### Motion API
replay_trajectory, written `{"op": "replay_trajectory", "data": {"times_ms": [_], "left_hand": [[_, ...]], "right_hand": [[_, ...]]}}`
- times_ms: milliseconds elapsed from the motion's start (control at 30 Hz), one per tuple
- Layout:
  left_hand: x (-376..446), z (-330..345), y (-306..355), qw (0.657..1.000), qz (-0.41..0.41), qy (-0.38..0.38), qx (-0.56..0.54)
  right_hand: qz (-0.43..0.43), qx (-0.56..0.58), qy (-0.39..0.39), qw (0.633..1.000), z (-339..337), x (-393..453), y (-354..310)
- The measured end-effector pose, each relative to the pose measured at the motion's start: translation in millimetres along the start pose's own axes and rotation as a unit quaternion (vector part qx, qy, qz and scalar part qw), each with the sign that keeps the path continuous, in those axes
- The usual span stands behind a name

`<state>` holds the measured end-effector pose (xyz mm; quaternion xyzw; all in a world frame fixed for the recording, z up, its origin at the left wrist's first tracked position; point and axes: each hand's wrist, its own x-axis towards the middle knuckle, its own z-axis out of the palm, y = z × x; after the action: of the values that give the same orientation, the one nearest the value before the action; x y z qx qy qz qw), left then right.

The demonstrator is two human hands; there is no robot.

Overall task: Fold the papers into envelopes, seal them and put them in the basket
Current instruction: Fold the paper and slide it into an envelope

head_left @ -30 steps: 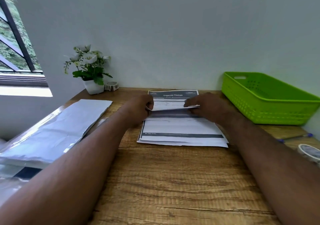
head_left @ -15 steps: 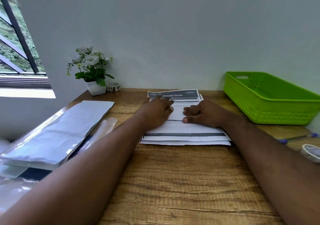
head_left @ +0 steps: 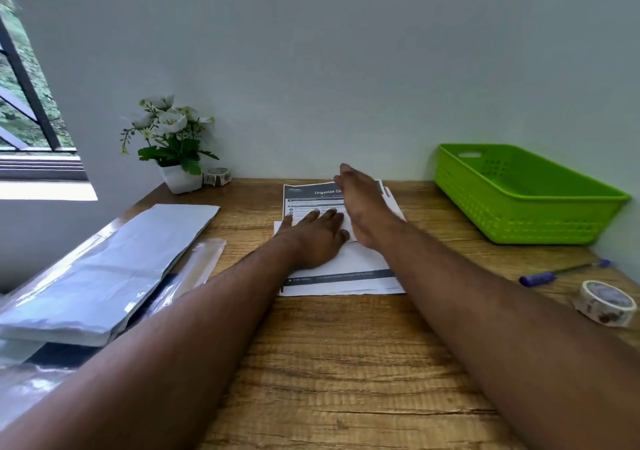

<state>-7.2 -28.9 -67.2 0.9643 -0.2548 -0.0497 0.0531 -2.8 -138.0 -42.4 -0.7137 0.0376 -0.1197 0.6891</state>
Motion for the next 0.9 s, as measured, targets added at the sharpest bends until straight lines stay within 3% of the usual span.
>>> {"op": "replay_trajectory", "data": {"times_ms": [133,200,333,500,633,900], "left_hand": [[5,3,-4,1.000,0.005,0.009,-0.002],[5,4,-5,1.000,0.003,0.008,-0.005],[5,2,-6,1.000,-0.004,-0.001,-0.001],[2,-2,4,0.996,0.009,0.025,0.085],[-2,-8,3,0.999,0.014,-0.018,0.040],[-32,-27,-45,0.987,-0.080,-0.079,0.112]], "right_hand": [[-0.039,-0.101,0.009,0.994,0,0,22],[-0.068,-0.228,-0.028,0.971,-12,4,23],[-0.078,-0.531,-0.107,0.837,-56,5,22],[-0.053,-0.640,-0.169,0.748,-62,7,29],[-0.044,-0.666,-0.163,0.727,-63,11,31],[-0.024,-0.664,-0.172,0.727,-67,15,34]]}}
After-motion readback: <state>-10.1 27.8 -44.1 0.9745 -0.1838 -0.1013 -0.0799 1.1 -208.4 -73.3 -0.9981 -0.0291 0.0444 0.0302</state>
